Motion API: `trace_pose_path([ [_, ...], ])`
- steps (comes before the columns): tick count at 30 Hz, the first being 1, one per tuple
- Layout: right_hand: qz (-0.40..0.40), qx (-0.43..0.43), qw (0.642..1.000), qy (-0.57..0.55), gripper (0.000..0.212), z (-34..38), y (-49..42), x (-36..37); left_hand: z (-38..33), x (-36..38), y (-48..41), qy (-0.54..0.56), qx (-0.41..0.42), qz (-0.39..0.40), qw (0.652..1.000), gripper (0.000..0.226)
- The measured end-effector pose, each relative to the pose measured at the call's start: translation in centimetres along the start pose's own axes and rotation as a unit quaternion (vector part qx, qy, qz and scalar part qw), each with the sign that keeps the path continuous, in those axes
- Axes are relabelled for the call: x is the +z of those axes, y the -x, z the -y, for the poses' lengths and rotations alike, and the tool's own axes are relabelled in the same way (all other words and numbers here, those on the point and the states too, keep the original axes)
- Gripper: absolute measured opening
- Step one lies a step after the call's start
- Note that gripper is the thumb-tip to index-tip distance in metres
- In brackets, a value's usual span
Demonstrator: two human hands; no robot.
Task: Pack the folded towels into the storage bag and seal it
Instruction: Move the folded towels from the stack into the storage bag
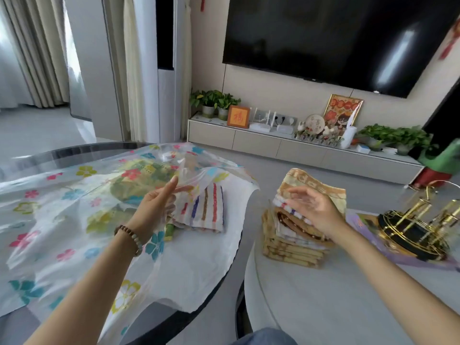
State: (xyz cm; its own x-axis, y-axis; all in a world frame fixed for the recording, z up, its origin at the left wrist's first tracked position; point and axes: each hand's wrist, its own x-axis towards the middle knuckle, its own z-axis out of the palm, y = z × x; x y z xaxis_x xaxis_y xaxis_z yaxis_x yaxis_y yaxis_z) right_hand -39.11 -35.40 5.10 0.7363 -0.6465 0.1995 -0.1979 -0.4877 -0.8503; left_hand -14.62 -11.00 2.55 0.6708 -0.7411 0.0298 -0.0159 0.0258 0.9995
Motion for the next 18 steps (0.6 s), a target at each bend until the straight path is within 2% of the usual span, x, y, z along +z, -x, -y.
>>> trace_pose_path([
  [2, -0.025, 0.009, 0.996, 0.089, 0.035, -1.2, -1.2, -2.2, 0.4, 0.5, -0.3, -0.003, -0.003, 0.000, 1.000, 0.044],
  [4, -0.017, 0.043, 0.985, 0.167, 0.056, -2.6, -2.4, -3.6, 0.6, 0.8, -0.5, -0.004, -0.009, 0.001, 1.000, 0.050],
  [6, -0.003, 0.084, 0.974, 0.209, 0.076, -4.1, -3.6, -4.2, 0.6, 1.1, -0.6, 0.008, -0.014, -0.004, 1.000, 0.050],
  [8, 0.006, 0.118, 0.965, 0.233, 0.083, -5.4, -4.6, -4.2, 0.5, 1.2, -0.6, 0.018, -0.024, -0.012, 0.999, 0.047],
  [12, 0.003, 0.105, 0.934, 0.343, 0.080, -7.2, -5.9, -3.7, 0.5, 1.3, -0.5, 0.006, -0.040, -0.029, 0.999, 0.057],
  [14, -0.013, 0.093, 0.920, 0.380, 0.074, -7.7, -6.4, -3.6, 0.4, 1.4, -0.4, 0.012, -0.041, -0.034, 0.999, 0.053],
  [17, -0.036, 0.085, 0.931, 0.352, 0.050, -7.5, -6.9, -4.0, 0.2, 1.5, -0.2, 0.006, -0.044, -0.031, 0.999, 0.043],
  [18, -0.048, 0.086, 0.940, 0.327, 0.049, -7.1, -7.0, -4.3, 0.2, 1.6, -0.2, 0.003, -0.043, -0.031, 0.999, 0.042],
])
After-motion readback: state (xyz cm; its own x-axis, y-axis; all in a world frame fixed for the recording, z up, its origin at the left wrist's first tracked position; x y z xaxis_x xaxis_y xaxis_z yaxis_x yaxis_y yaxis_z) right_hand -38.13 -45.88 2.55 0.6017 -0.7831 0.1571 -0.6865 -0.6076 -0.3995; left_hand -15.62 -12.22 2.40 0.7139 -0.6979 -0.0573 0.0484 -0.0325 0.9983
